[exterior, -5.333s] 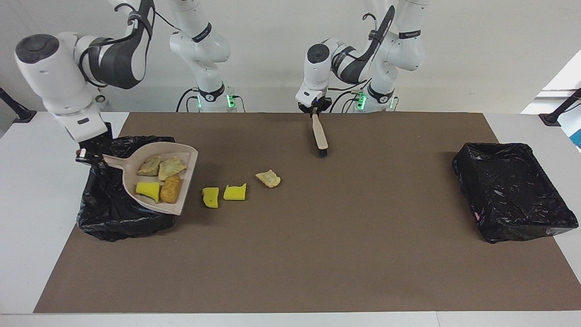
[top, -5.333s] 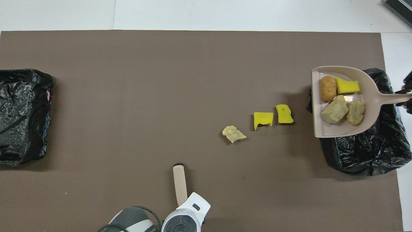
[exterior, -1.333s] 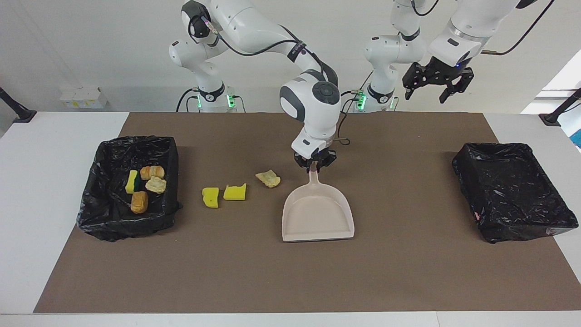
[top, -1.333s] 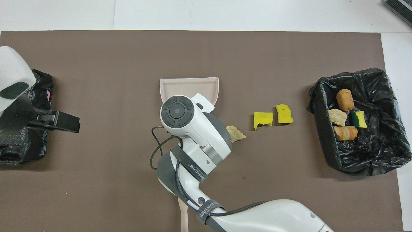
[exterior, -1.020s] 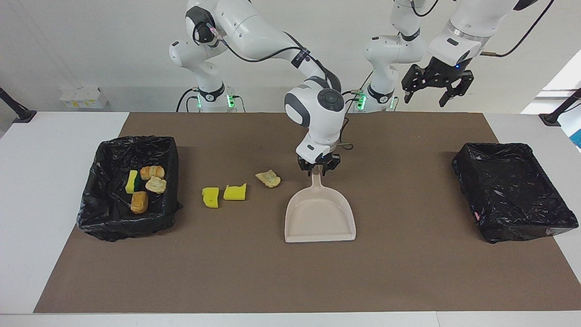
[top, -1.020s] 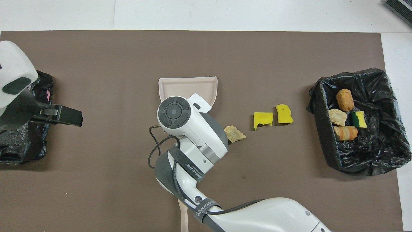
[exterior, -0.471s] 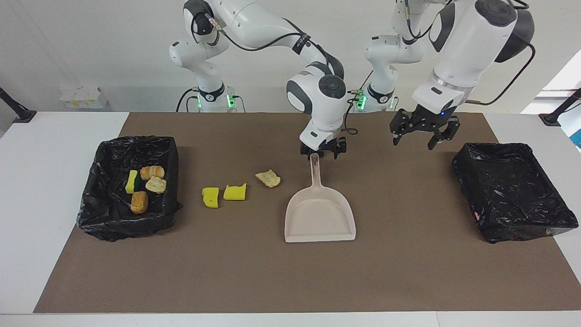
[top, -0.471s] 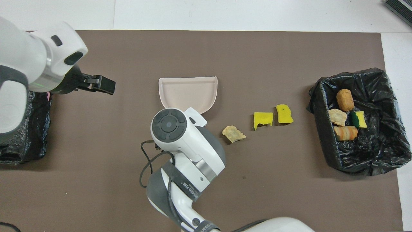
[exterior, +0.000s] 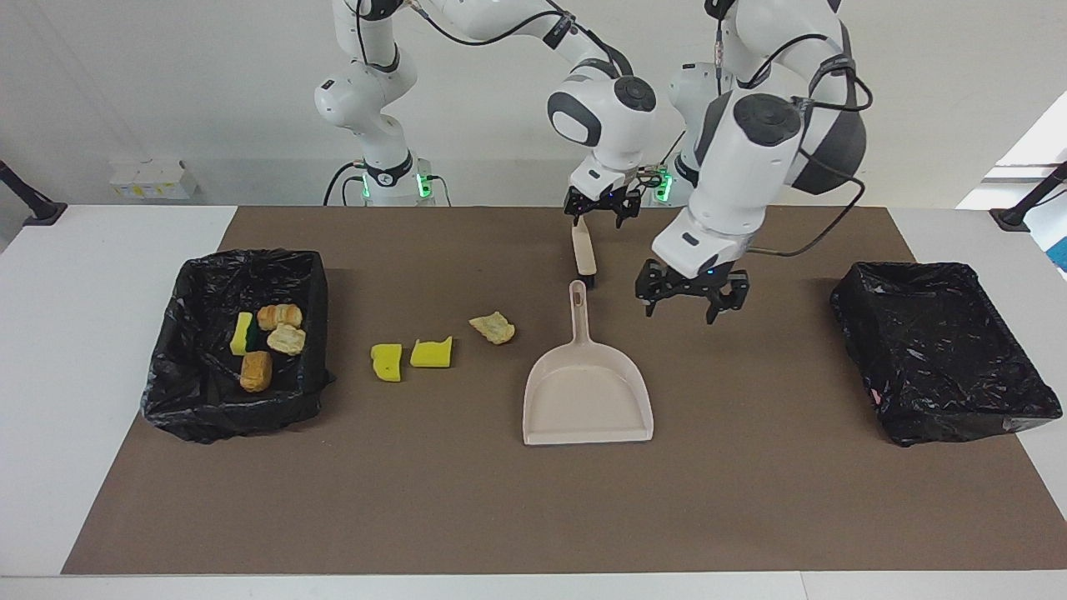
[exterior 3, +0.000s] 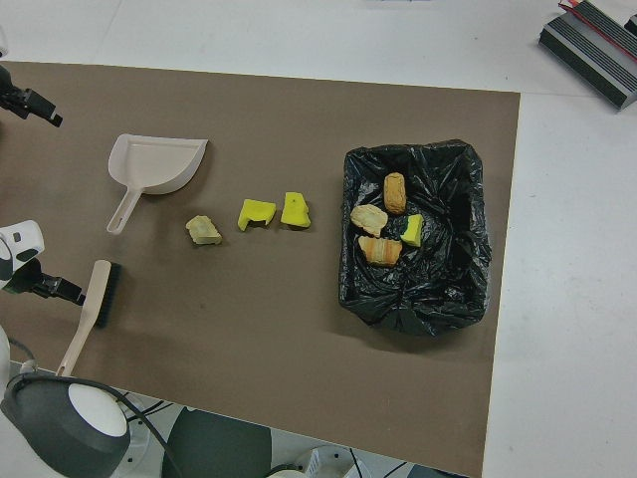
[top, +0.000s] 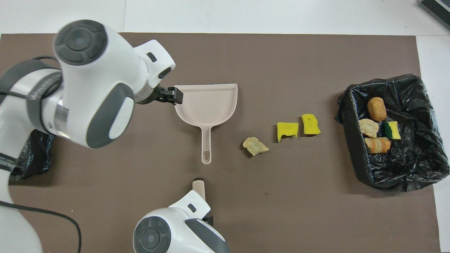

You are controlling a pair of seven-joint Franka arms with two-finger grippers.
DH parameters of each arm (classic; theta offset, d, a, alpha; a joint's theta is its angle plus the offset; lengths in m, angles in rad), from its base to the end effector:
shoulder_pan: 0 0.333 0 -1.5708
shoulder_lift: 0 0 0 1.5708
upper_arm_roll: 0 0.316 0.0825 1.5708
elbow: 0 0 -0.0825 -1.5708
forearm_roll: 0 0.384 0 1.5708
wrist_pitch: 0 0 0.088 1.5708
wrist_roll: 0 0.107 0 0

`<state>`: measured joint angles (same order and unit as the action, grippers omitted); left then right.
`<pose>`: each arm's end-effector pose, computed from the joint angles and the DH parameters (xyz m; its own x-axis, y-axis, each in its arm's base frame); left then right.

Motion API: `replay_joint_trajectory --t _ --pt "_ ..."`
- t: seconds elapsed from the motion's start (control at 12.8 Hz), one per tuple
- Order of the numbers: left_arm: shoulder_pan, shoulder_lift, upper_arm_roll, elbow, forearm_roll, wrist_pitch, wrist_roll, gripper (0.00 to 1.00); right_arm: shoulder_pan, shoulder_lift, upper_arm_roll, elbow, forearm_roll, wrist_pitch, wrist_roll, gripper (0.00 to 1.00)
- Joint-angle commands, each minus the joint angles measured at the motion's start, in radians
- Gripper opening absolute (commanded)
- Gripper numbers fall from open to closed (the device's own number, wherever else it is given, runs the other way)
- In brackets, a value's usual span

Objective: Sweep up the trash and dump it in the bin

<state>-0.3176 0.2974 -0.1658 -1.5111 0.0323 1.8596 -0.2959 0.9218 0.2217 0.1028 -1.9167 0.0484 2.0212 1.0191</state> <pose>0.5886 -0.2917 0.5006 0.9815 -0.1853 0.0478 -0.1869 -0.9818 0.0323 0.3076 0.5070 0.3705 0.9931 -0.0230 -0.1151 -0.0154 -0.9977 0.0662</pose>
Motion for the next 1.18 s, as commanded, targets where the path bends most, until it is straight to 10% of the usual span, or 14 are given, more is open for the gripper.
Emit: replay_joint_trajectory --t 0.0,0.55,0.94,1.1 --pt "-0.089 -0.007 0.011 -0.128 0.029 0.12 -0.119 1.0 0.044 -0.108 -0.005 -0.163 0.028 0.091 0.07 0.91" --pt "-0.153 -0.011 0.008 -0.34 0.028 0.316 -0.227 0.99 0.069 -0.173 -0.005 -0.346 0.099 0.281 0.09 0.78" --pt "-0.167 0.015 0.008 -0.35 0.024 0.351 -0.229 0.92 0.069 -0.177 -0.005 -0.341 0.099 0.24 0.069 0.0" --pt "-0.172 0.015 0.008 -0.35 0.02 0.359 -0.233 0.83 0.06 -0.174 -0.006 -0.299 0.099 0.15 0.058 0.0"
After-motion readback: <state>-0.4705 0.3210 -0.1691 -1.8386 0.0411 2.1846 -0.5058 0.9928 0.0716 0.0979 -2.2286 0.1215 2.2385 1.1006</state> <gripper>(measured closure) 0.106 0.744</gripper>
